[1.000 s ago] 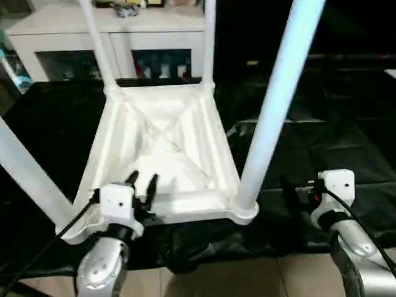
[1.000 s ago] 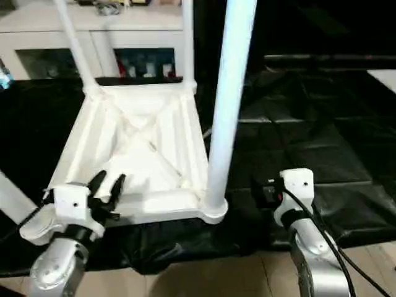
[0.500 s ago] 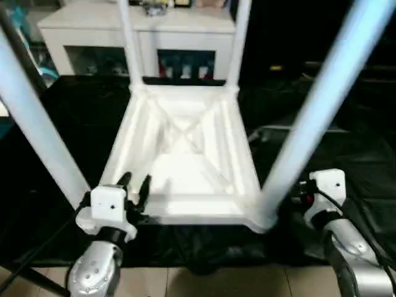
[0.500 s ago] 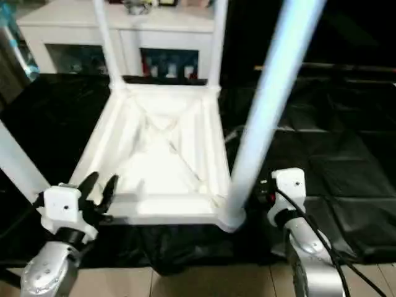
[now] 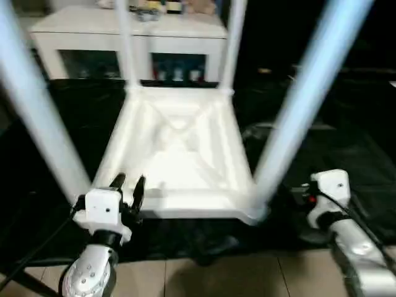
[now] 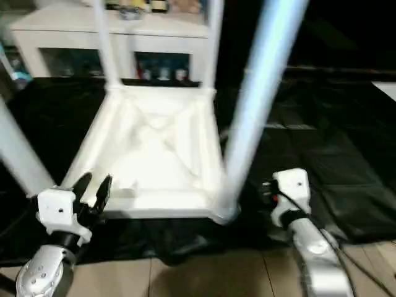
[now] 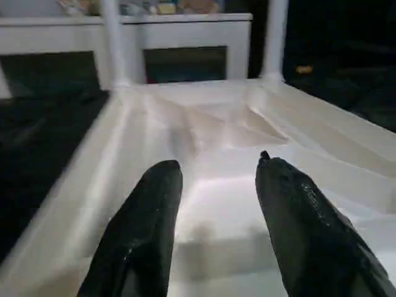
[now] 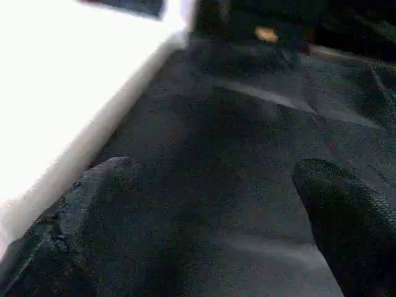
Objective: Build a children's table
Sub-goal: Rotate leg to tighten
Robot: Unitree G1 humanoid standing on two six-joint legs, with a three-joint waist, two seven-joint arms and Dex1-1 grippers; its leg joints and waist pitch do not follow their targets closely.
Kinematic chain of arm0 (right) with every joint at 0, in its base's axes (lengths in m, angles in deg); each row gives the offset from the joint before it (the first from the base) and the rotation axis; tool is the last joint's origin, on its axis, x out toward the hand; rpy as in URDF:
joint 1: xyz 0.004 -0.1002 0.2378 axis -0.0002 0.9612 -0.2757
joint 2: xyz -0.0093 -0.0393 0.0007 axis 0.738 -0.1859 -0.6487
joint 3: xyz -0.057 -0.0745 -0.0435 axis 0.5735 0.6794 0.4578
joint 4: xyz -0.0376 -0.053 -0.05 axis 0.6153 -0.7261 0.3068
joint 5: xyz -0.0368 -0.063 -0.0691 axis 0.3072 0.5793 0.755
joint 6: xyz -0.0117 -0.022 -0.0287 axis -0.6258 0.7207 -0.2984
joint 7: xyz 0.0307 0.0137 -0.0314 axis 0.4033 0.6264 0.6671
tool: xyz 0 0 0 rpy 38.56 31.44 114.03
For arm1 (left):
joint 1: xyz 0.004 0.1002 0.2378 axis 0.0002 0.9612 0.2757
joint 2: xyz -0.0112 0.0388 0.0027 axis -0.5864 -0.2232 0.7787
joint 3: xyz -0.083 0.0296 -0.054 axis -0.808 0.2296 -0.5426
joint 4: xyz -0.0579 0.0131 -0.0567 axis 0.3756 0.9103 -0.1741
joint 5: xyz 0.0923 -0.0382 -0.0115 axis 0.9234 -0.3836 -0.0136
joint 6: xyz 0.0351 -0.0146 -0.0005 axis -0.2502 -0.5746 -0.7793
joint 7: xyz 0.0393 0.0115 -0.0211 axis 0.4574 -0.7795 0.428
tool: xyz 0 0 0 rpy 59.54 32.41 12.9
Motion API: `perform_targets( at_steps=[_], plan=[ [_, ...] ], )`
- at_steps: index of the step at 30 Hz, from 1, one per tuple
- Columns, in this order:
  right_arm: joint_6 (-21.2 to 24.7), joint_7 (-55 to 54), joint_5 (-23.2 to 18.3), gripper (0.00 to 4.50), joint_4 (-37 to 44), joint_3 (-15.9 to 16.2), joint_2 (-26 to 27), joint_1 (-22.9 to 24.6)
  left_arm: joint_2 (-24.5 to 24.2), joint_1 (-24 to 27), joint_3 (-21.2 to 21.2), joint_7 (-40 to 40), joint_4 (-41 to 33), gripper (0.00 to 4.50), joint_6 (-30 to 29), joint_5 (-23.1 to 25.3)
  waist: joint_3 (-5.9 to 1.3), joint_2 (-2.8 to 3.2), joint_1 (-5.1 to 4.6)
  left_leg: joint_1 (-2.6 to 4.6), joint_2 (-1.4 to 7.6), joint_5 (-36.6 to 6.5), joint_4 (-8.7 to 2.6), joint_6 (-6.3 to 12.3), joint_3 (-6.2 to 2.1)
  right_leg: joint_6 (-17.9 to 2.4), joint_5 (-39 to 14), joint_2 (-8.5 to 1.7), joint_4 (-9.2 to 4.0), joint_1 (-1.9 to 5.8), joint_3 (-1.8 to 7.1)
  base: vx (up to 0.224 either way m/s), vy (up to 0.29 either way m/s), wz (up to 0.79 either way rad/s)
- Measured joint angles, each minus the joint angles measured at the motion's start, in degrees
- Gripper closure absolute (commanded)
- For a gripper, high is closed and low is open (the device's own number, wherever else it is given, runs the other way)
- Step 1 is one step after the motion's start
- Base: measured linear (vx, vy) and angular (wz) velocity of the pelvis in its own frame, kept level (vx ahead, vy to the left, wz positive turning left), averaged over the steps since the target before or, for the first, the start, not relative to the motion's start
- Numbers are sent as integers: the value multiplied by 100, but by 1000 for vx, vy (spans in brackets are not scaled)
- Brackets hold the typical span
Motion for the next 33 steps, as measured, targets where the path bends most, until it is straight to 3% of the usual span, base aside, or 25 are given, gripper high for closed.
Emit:
perform_targets(
  at_steps=[3,7,12,14,15,17,18,19,20,21,22,23,24,25,26,27,28,29,30,31,33],
  plan=[
    [-1,134,-85,0,-229,-290,-121,74,4,61,78,-15,-11,224,51,-59,8,37,89,23,9,-12,-100,-7,13,0,0,-3,4,-78,-22,-69,-79,-20],
    [43,793,-648,0,-205,-503,-360,112,-12,242,-16,-17,-10,224,57,-196,28,63,60,47,35,-19,-105,-99,-32,5,3,-3,-60,-65,-41,-12,-7,-5],
    [91,1409,-867,0,207,-142,-508,308,-103,216,-158,-29,-10,224,67,-230,46,94,26,74,23,-17,-111,-101,2,29,52,-11,-217,10,6,-7,62,-3],
    [78,1356,-807,0,206,37,-342,297,-158,177,-166,22,-9,224,127,-137,90,54,27,113,21,-17,-105,-101,33,29,52,-23,-243,36,20,-11,62,-9],
    [78,1326,-774,0,207,115,-273,293,-182,160,-157,42,-9,224,154,-77,101,72,19,59,-32,-17,-107,-101,-45,28,52,-74,-252,70,-55,-15,57,-9],
    [77,1315,-732,0,206,199,-222,295,-188,138,-108,95,-11,224,179,-13,127,137,-28,-21,-172,-14,-102,-106,-357,17,50,-135,-346,163,-260,-10,52,24],
    [76,1316,-732,0,208,208,-211,289,-193,147,-111,98,-13,224,180,-9,140,175,-57,-15,-216,10,-102,-140,-490,-12,46,-116,-350,206,-299,-5,50,36],
    [77,1312,-729,0,204,205,-195,292,-185,169,-116,97,-15,224,180,-44,173,207,-80,-9,-283,28,-105,-169,-650,-99,11,-73,-279,243,-289,32,7,50],
    [77,1315,-733,0,207,203,-199,299,-188,214,-185,90,-17,224,174,-125,193,204,-114,12,-353,52,-105,-206,-804,-354,-136,14,-93,249,-208,47,-70,58],
    [77,1315,-738,0,207,200,-199,312,-169,231,-226,76,-18,224,149,-253,197,162,-113,24,-444,60,-108,-220,-938,-470,-234,67,26,256,-115,47,-70,58],
    [77,1313,-740,0,209,183,-207,314,-135,234,-230,65,-20,224,129,-331,196,83,-93,-5,-534,69,-103,-235,-1036,-438,-236,94,90,265,-53,4,-133,61],
    [101,1305,-786,0,212,113,-251,326,-66,228,-203,5,-22,224,65,-454,160,-41,8,-34,-603,13,-92,-169,-1036,-55,-227,62,101,234,-50,-74,-160,63],
    [153,1302,-872,0,201,31,-289,305,28,274,-164,-12,-21,224,27,-489,185,-72,104,-11,-495,-79,144,-58,-824,-56,-235,65,103,193,-21,-74,-160,63],
    [168,1324,-954,0,236,-25,-290,304,40,352,-100,-23,-9,224,6,-486,184,-52,200,-12,-457,-108,363,6,-680,-58,-236,58,93,218,27,3,-137,13],
    [186,1354,-1039,0,293,-97,-297,373,30,351,-74,-8,-14,224,5,-464,181,-52,283,34,-494,-146,526,104,-515,-55,-235,29,79,201,117,83,-84,-4],
    [209,1368,-1092,0,315,-146,-318,447,23,290,-75,28,-21,224,10,-431,170,-61,331,62,-534,-207,533,210,-434,-47,-230,30,78,158,241,83,-84,-4],
    [233,1395,-1110,0,314,-172,-336,492,10,236,-81,59,-41,224,16,-414,165,-53,357,71,-540,-253,497,293,-412,-42,-218,37,70,132,315,36,-54,31],
    [257,1437,-1117,0,315,-171,-350,537,-18,221,-83,110,-56,224,21,-361,132,9,373,147,-442,-259,198,417,-398,-68,-173,114,15,131,376,37,-30,40],
    [263,1467,-1125,0,322,-181,-370,531,-51,220,-104,130,-60,224,31,-338,93,138,384,222,-285,-114,-25,343,-388,-70,-170,192,-4,131,337,37,-30,40],
    [280,1492,-1141,0,332,-178,-372,517,-111,216,-174,145,-46,224,33,-325,84,163,364,229,-224,-99,-10,235,-325,-68,-171,190,3,129,322,35,43,28],
    [398,1786,-1238,0,601,40,-459,588,-241,218,-423,146,0,224,132,-346,95,137,334,222,-186,-120,15,107,-300,-75,-169,185,-13,134,304,27,69,4]
  ],
)
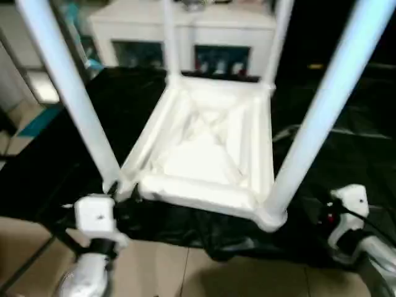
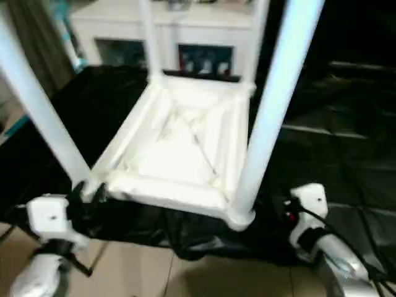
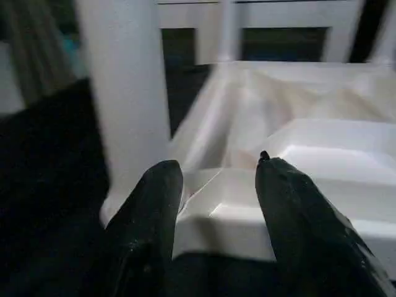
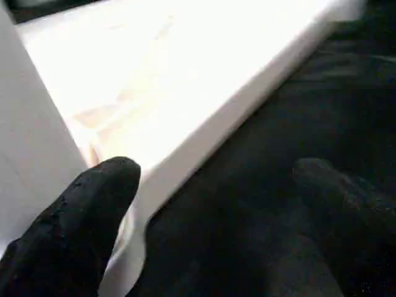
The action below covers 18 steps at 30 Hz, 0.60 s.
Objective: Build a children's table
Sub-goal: Rotate leg to tighten
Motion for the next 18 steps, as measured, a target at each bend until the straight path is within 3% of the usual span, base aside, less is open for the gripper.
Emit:
perform_targets(
  at_steps=[3,4,7,11,14,18],
  plan=[
    [13,377,-92,0,248,224,-185,207,-49,-32,-195,-50,-2,224,24,-192,8,-17,-50,10,25,-8,4,-64,96,10,6,-24,-25,22,7,0,0,0],
    [29,474,-146,0,249,245,-226,250,-44,-31,-203,-99,-7,196,24,-341,10,-18,-67,14,32,-3,3,-81,129,15,8,-38,-25,23,8,0,0,0],
    [206,574,-331,0,241,204,-267,325,-43,29,-295,-193,-67,185,15,-660,21,-30,-128,24,46,-15,-8,-183,237,50,22,-98,-27,24,10,0,0,0],
    [226,533,-392,0,137,-79,-325,297,-41,66,-403,-245,-60,146,17,-872,22,-30,-153,12,43,7,-8,-222,302,128,82,-146,-82,25,17,0,0,0],
    [308,881,-632,0,282,-130,-653,335,-99,-80,-680,-231,105,107,17,-992,25,-35,-148,13,42,7,-9,-219,358,159,98,-180,-86,22,17,-11,19,0],
    [505,1415,-905,0,581,-93,-899,463,-366,-287,-1024,-256,319,101,17,-1175,23,-52,-142,10,43,8,-9,-219,360,169,103,-181,-88,20,17,0,0,0]
  ],
)
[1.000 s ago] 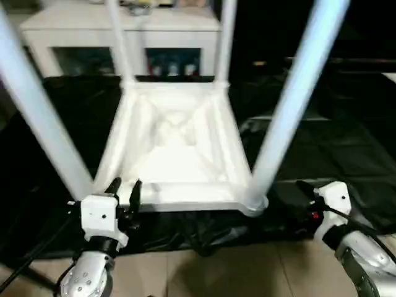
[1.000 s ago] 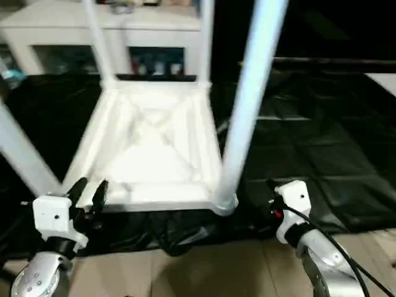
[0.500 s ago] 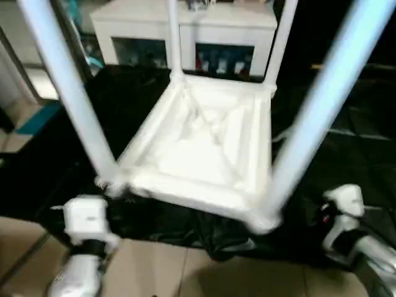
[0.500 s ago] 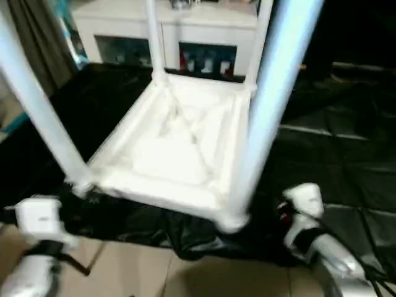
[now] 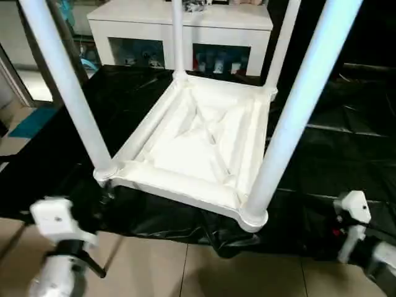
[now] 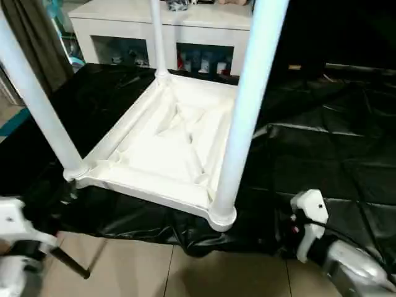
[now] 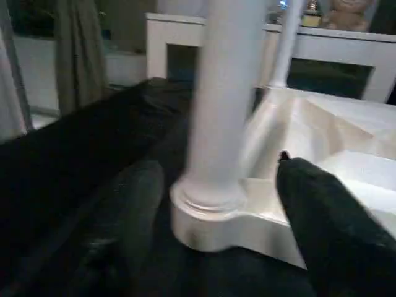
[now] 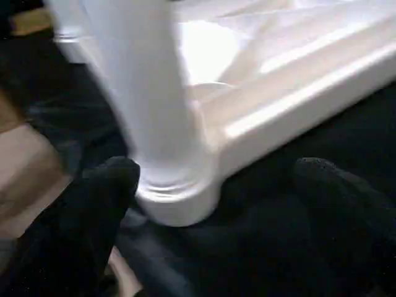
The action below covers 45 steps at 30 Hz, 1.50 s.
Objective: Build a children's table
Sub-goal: Rotate leg to tighten
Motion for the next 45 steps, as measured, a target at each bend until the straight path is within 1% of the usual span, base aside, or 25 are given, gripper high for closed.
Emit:
perform_targets(
  at_steps=[1,2,4,5,8,10,11,12,14,16,17,19,21,23,25,26,29,31,33,37,40,42,45],
  plan=[
    [14,43,-45,0,54,11,-21,6,-50,-26,-33,-15,38,95,0,-42,2,-8,3,-2,0,0,0,0,0,0,0,0,-1,-2,0,0,0,0],
    [47,93,-96,0,89,27,-20,-8,-135,-121,-63,-50,158,66,-4,-55,3,-15,7,-4,0,0,0,1,1,3,1,-1,-1,-5,-1,0,0,0],
    [79,119,-89,0,84,143,27,-139,-326,-409,-105,-172,471,59,-68,-115,11,-46,12,-4,2,1,-4,1,0,10,5,0,0,-9,-5,0,0,0],
    [74,114,-72,0,74,268,119,-286,-478,-639,-148,-263,719,58,-135,-169,11,-60,16,-8,5,1,-6,0,-1,14,10,1,2,-18,-8,0,0,0],
    [-33,-7,27,0,15,456,235,-482,-688,-1056,-224,-542,1169,21,-206,-286,11,-75,14,-8,3,3,-6,0,9,15,13,-3,-3,-17,-1,0,0,0],
    [-106,-152,151,0,-130,463,413,-682,-836,-1286,-206,-704,1521,17,-232,-281,25,-98,12,-11,3,4,-6,1,13,14,14,-4,-6,-19,-1,0,0,0],
    [-154,-224,176,0,-221,498,505,-806,-904,-1472,-205,-783,1780,15,-254,-267,39,-121,13,-16,4,4,-6,2,13,15,14,-4,-4,-26,-2,0,0,0],
    [-182,-248,188,0,-225,535,534,-842,-918,-1538,-203,-821,1861,7,-252,-271,44,-130,16,-20,5,6,-6,3,13,15,14,-4,-7,-27,-3,0,0,0],
    [-256,-277,329,0,-363,717,646,-983,-1010,-1873,-199,-931,2294,7,-306,-273,44,-145,21,-27,7,16,-6,17,14,15,14,-4,-12,-30,-7,0,0,0],
    [-308,-336,419,0,-437,812,736,-1008,-1050,-2068,-195,-1014,2492,7,-325,-281,44,-145,25,-32,6,33,-6,52,19,15,14,-5,-24,-29,-6,0,0,0],
    [-392,-466,529,0,-588,854,818,-1073,-1082,-2237,-192,-1097,2706,7,-338,-290,43,-148,29,-34,6,33,-6,53,19,15,14,-5,-25,-29,-7,0,0,0],
    [-496,-613,649,0,-758,896,889,-1207,-1094,-2394,-162,-1211,2924,7,-349,-300,43,-147,27,-33,5,34,-6,55,24,14,14,-9,-24,-30,-5,0,0,0],
    [-696,-1159,845,0,-1130,815,1280,-1477,-1096,-2623,-53,-1499,3302,7,-348,-319,43,-150,25,-27,7,40,-6,51,25,10,17,-9,-11,-30,-7,0,0,0],
    [-841,-1667,943,0,-1401,625,1460,-1663,-1065,-2748,160,-1698,3488,7,-346,-313,48,-141,25,-27,7,42,-7,35,37,5,26,-14,-8,-32,-4,0,0,0],
    [-960,-1908,1026,0,-1511,459,1458,-1671,-1058,-2756,220,-1812,3525,7,-346,-313,48,-144,45,-24,12,42,-7,32,43,5,27,-16,-8,-28,-6,0,0,0],
    [-1041,-2087,1057,0,-1600,327,1455,-1673,-1045,-2758,256,-1860,3523,7,-346,-309,48,-143,59,-24,12,43,-7,32,49,5,27,-18,-9,-27,-6,0,0,0],
    [-1143,-2408,1089,0,-1804,54,1447,-1718,-906,-2777,406,-1917,3498,7,-344,-281,50,-130,85,-22,20,45,-7,32,69,5,29,-24,-7,-27,-5,0,0,0],
    [-1191,-2481,1093,0,-1876,-8,1426,-1726,-803,-2795,475,-1843,3480,7,-346,-244,50,-121,89,-23,22,45,-7,32,71,5,30,-24,-7,-26,-5,0,0,0],
    [-1310,-2484,1163,0,-1905,-41,1397,-1687,-561,-2869,492,-1552,3480,7,-322,-143,51,-109,119,-23,27,46,-7,32,76,6,30,-24,-8,-26,-7,0,0,0],
    [-1446,-2483,1245,0,-1918,-45,1326,-1498,-301,-2975,550,-1051,3479,7,-319,-6,49,-105,152,-25,32,46,-7,34,79,6,30,-22,-10,-26,-10,0,0,0],
    [-1475,-2330,1236,0,-1876,-99,1224,-1204,-95,-2981,571,-759,3442,7,-320,31,55,-91,171,-30,33,46,-7,35,83,6,30,-24,-16,-26,-11,0,0,0],
    [-1496,-2065,1110,0,-1708,-152,1067,-926,106,-2979,470,-557,3361,7,-325,-37,59,-83,180,-31,36,47,-7,37,93,6,30,-26,-17,-26,-10,0,0,0],
    [-1502,-1610,843,0,-1443,-288,839,-608,259,-2984,364,-303,3243,7,-336,-64,59,-81,153,-25,51,48,-7,37,111,8,31,-24,-17,-24,-9,0,0,0]
  ],
)
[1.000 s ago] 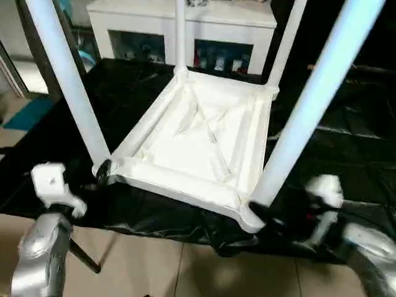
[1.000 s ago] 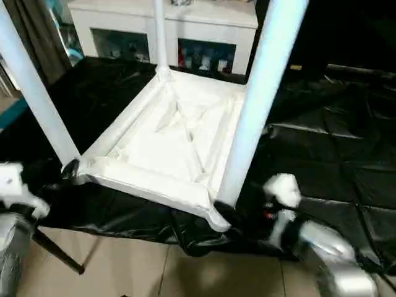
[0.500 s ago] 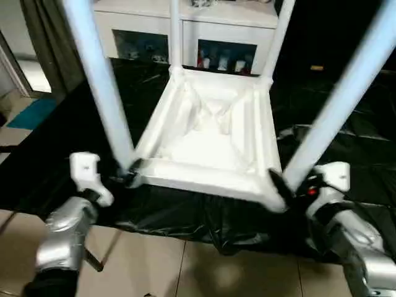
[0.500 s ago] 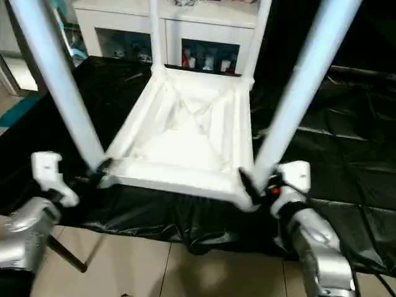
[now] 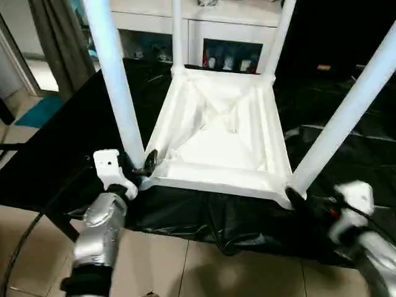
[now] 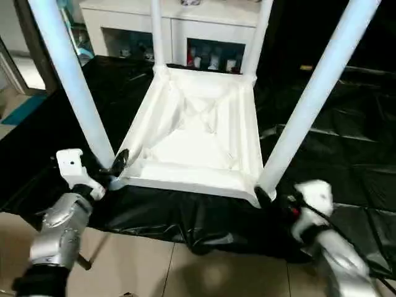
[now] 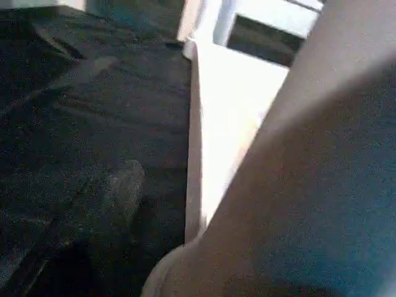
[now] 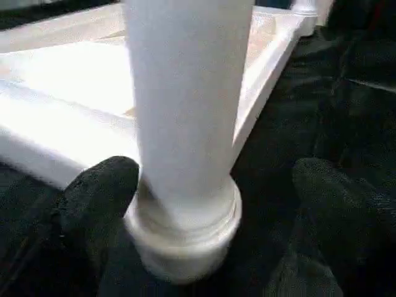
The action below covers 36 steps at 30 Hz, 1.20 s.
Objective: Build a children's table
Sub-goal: Rotate leg to tighten
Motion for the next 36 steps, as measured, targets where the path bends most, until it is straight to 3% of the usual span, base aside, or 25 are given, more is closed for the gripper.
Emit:
perform_targets(
  at_steps=[3,6,8,11,16,20,23,31,36],
  plan=[
    [17,389,-265,0,282,-130,-218,299,89,5,-36,224,-80,7,-41,-27,3,22,-17,4,11,0,0,-1,15,0,0,3,0,1,1,0,0,0],
    [341,787,-724,0,733,-202,-385,475,191,16,-117,437,-172,7,-97,-34,6,33,-33,6,15,0,-2,0,17,1,1,4,2,0,0,0,0,0],
    [1089,1206,-1572,0,1352,-234,-628,691,364,55,-164,508,-339,7,-231,-211,11,44,-24,4,15,0,-4,1,17,1,0,4,-3,1,1,0,0,0],
    [1493,1506,-2032,0,1865,-124,-755,731,544,92,-219,511,-568,7,-433,-498,14,26,-26,3,17,1,-4,1,17,1,0,6,-8,0,-1,0,0,0],
    [1868,1296,-2059,0,1999,475,-530,425,808,164,-308,543,-942,7,-856,-1003,21,12,-20,-5,16,1,-4,1,18,1,0,5,-14,-4,-1,0,0,0],
    [2472,787,-2029,0,2055,903,-293,8,883,164,-334,857,-1274,7,-1338,-1100,22,15,-5,-13,15,0,-6,2,22,2,0,3,-22,-9,0,0,0,0],
    [2746,603,-2031,0,2051,1079,-232,-24,891,160,-341,1065,-1475,7,-1625,-1177,25,10,7,-21,15,1,-16,2,23,4,-1,3,-28,-16,-2,0,0,0],
    [3090,284,-2124,0,2021,1026,-188,-186,917,137,-416,1469,-1779,7,-2017,-1558,27,8,1,-91,14,31,-15,32,26,21,10,3,-10,-91,1,0,0,0],
    [3161,-21,-2038,0,1783,900,-179,-330,1059,-90,-829,1976,-1773,7,-2175,-2072,27,9,-23,-89,15,36,-14,32,29,22,12,4,-3,-96,4,0,0,0]
  ],
)
